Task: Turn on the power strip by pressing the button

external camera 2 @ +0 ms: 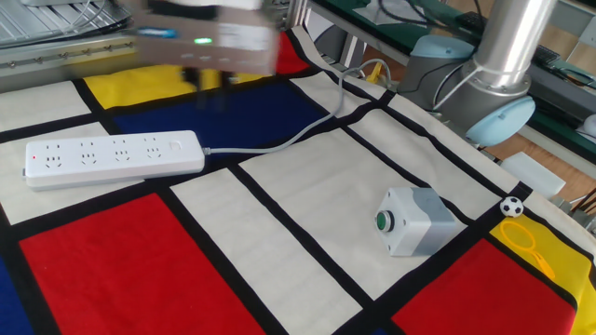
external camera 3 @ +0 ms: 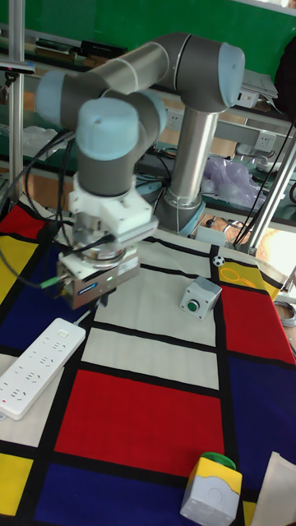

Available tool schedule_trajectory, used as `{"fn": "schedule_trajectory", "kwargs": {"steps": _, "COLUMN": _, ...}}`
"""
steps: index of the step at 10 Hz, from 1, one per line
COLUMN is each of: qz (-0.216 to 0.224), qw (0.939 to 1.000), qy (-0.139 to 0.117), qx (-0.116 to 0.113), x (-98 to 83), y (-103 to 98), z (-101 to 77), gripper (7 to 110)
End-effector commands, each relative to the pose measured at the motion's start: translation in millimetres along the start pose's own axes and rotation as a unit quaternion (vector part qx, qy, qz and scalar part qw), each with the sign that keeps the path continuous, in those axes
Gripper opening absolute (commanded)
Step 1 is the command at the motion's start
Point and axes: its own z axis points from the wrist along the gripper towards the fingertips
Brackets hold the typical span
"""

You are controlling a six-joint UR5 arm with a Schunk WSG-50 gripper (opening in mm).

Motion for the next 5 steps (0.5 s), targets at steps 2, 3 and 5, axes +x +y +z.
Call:
{"fn": "schedule_trajectory", "kwargs": {"steps": 2, "qz": -0.063, "qw": 0.9973, "qy": -0.026, "qx": 0.026, "x": 3.7, "y": -34, "z": 18.6, "gripper": 44}}
{"fn": "schedule_trajectory", "kwargs": {"steps": 3, "qz": -0.055, "qw": 0.9975, "qy": -0.035, "qx": 0.026, "x": -0.6, "y": -34, "z": 18.3, "gripper": 44}}
{"fn": "schedule_trajectory", "kwargs": {"steps": 5, "qz": -0.087, "qw": 0.9956, "qy": -0.014, "qx": 0.032, "x": 9.4, "y": -37, "z": 18.6, "gripper": 44}}
